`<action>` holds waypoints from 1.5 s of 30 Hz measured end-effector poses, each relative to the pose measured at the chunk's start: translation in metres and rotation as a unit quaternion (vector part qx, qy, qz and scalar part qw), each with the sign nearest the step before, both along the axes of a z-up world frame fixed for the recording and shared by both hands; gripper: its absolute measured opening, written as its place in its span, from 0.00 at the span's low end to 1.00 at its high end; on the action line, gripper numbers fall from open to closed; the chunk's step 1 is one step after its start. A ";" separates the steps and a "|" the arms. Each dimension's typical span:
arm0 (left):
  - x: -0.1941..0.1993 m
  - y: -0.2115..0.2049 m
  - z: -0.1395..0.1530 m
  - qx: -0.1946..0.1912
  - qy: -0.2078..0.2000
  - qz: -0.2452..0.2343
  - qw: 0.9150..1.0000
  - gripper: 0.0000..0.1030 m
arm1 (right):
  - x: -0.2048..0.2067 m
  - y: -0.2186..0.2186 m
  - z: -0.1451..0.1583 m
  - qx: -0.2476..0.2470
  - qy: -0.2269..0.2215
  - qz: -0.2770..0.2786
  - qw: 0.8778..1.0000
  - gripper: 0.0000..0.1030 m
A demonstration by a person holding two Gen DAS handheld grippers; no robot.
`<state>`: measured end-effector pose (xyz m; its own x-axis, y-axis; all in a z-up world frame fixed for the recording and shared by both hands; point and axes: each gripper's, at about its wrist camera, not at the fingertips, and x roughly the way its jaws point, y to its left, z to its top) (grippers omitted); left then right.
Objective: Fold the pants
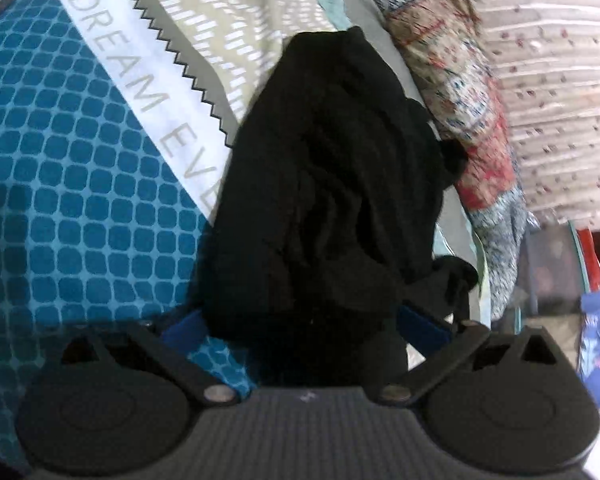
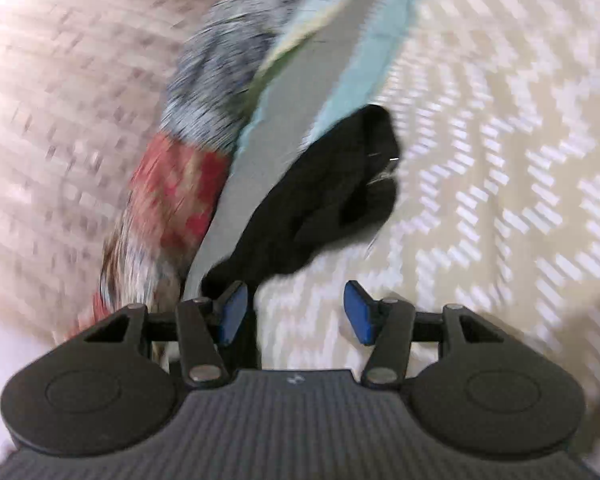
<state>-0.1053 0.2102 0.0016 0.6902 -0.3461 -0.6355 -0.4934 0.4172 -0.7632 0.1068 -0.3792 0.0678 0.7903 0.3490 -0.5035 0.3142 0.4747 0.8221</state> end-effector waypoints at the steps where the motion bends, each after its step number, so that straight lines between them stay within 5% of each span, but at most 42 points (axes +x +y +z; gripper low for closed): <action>1: 0.004 -0.002 0.002 0.003 0.003 0.002 1.000 1.00 | 0.009 -0.002 -0.007 0.012 0.007 -0.010 1.000 0.55; 4: 0.011 -0.008 0.005 0.028 0.016 0.004 0.999 0.91 | 0.033 -0.002 -0.022 0.011 0.020 -0.039 0.999 0.54; 5: 0.012 -0.011 0.006 0.045 0.026 0.004 0.999 0.73 | 0.041 -0.007 -0.021 0.000 0.017 -0.046 0.999 0.48; 7: 0.017 -0.014 0.006 0.080 0.050 0.000 0.996 0.39 | 0.053 -0.010 -0.015 -0.018 0.017 -0.049 0.998 0.16; 11: 0.019 -0.007 0.011 0.075 0.053 0.004 0.996 0.28 | 0.058 -0.026 0.008 -0.061 -0.005 -0.062 0.996 0.13; 20: -0.003 0.012 0.092 0.165 -0.011 0.007 0.986 0.11 | -0.012 -0.141 0.151 -0.176 -0.122 -0.151 0.965 0.12; 25: -0.015 0.008 0.094 0.205 0.021 0.005 0.978 0.11 | -0.022 -0.170 0.163 -0.250 -0.060 -0.176 0.950 0.18; 27: -0.017 0.001 0.081 0.214 0.050 -0.006 0.976 0.13 | -0.019 -0.173 0.143 -0.278 -0.011 -0.154 0.948 0.40; 29: -0.023 -0.001 0.065 0.202 0.077 -0.009 0.976 0.18 | -0.027 -0.177 0.115 -0.284 0.030 -0.146 0.947 0.49; 35: -0.043 0.011 0.071 0.201 0.078 -0.010 0.976 0.33 | -0.062 -0.176 0.072 -0.288 0.086 -0.171 0.938 0.49; 41: -0.053 0.028 0.114 0.250 0.021 0.031 0.968 0.45 | -0.062 -0.147 0.103 -0.292 0.027 -0.100 0.951 0.49; 45: -0.012 0.025 0.122 0.302 -0.007 0.015 0.953 0.54 | -0.024 -0.080 0.120 -0.266 -0.035 0.028 0.963 0.49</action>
<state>-0.1174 0.2352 0.1232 0.7044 0.1002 -0.7027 -0.5036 0.7682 -0.3953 0.0831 -0.4591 0.1881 0.8164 0.0989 -0.5689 0.2289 0.8491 0.4761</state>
